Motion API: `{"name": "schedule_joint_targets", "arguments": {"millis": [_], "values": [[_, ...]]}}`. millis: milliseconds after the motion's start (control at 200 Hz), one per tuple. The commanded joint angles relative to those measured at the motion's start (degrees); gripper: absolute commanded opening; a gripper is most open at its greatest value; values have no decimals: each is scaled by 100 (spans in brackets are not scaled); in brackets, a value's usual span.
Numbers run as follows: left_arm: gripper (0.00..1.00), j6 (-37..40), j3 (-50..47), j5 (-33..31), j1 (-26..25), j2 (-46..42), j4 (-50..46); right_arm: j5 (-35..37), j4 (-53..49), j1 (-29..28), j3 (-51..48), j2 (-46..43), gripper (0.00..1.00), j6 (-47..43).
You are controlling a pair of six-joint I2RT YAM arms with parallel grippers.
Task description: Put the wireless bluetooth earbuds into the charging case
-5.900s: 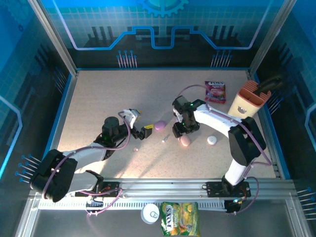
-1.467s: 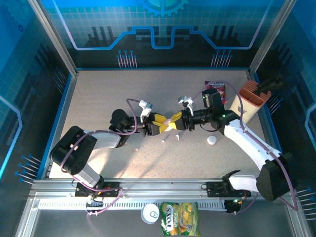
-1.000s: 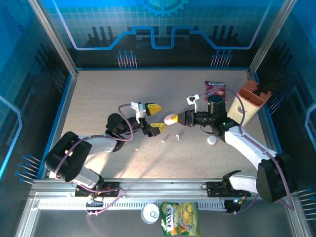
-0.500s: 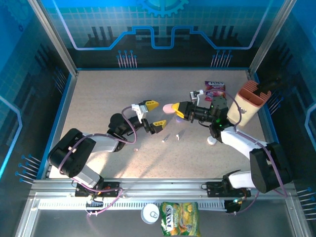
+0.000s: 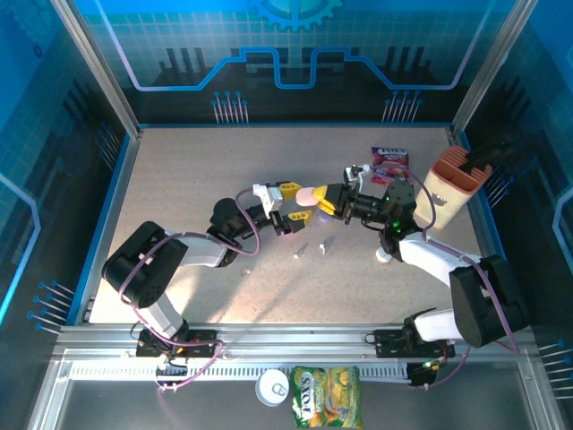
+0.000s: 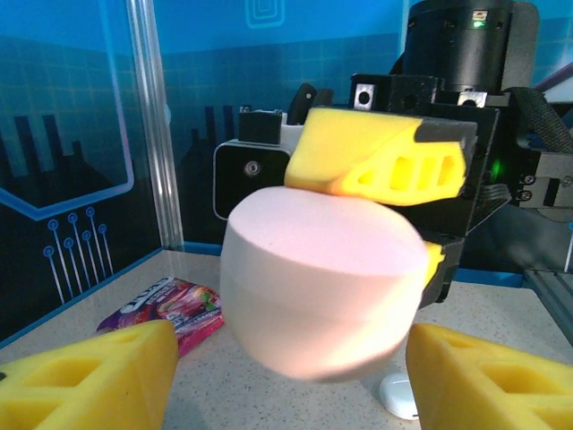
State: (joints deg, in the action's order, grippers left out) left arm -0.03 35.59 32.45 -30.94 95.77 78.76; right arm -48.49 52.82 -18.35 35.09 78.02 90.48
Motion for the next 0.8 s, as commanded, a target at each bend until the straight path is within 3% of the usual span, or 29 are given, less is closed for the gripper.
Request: {"name": "schedule_joint_targets", "arguments": {"millis": [0,445,795], "values": [[66,-73,176,271,-41,51,153,-86,304,-21,-46,15,12,38],[56,-120,150,332,-46,30,151,-161,577,-37,-58,326,12,150],[41,-124,125,390,-44,30,148,-185,498,-72,-61,416,12,121]]}}
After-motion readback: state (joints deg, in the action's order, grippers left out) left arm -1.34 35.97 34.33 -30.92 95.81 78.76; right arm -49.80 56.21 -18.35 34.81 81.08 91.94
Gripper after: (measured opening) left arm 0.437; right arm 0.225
